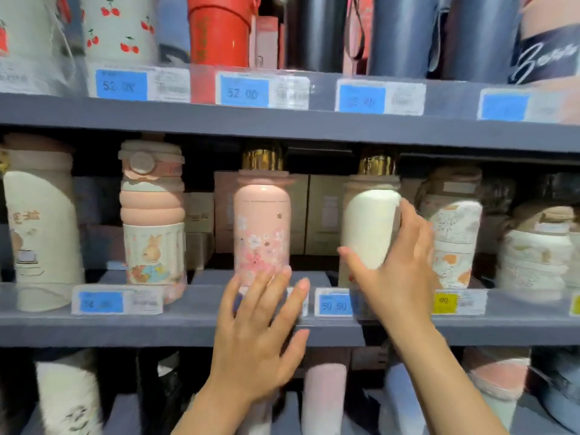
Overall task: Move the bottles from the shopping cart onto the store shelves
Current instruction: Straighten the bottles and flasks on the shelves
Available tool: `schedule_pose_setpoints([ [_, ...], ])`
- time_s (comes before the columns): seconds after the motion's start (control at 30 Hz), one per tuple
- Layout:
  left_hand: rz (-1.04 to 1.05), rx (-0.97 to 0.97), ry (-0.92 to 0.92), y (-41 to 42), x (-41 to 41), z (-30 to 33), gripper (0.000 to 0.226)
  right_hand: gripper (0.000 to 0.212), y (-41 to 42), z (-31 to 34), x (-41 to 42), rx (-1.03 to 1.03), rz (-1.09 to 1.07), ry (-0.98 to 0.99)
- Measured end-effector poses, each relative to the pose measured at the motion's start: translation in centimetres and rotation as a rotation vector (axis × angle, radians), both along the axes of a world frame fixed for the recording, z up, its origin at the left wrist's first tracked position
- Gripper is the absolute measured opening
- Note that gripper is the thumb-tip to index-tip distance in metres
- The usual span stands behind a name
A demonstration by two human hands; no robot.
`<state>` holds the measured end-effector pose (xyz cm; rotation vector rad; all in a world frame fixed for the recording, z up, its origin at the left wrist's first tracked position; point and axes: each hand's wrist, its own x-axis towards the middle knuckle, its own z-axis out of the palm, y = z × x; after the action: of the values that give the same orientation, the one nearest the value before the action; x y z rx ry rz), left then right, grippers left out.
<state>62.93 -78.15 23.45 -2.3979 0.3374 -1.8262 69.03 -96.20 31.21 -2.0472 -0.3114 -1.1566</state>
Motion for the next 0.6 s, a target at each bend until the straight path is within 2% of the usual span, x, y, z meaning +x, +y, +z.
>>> schedule_pose_setpoints([
  [0.07, 0.058, 0.006, 0.050, -1.5, 1.3, 0.0, 0.050, 0.116, -0.2, 0.3, 0.9, -0.057, 0.005, 0.048],
  [0.17, 0.163, 0.025, 0.126, -2.0, 2.2, -0.5, 0.053, 0.123, -0.4, 0.3, 2.0, -0.067, 0.037, 0.064],
  [0.27, 0.188, 0.036, 0.091, -1.9, 2.4, -0.7, 0.051, 0.122, -1.3, 0.1, 2.6, -0.033, 0.169, 0.105],
  [0.37, 0.198, 0.034, 0.062, -2.0, 2.3, -0.8, 0.050, 0.116, -2.7, 0.1, 2.9, 0.018, 0.403, 0.190],
  [0.43, 0.198, 0.030, 0.057, -2.2, 2.4, -0.9, 0.050, 0.108, -3.5, 0.2, 3.1, -0.024, 0.499, 0.245],
  [0.53, 0.189, 0.017, 0.045, -2.4, 2.4, -0.9, 0.050, 0.107, -3.5, 0.4, 2.7, -0.069, 0.498, 0.291],
  [0.6, 0.189, 0.014, 0.036, -2.5, 2.4, -0.9, 0.051, 0.117, -2.8, 0.4, 2.1, -0.096, 0.362, 0.271],
])
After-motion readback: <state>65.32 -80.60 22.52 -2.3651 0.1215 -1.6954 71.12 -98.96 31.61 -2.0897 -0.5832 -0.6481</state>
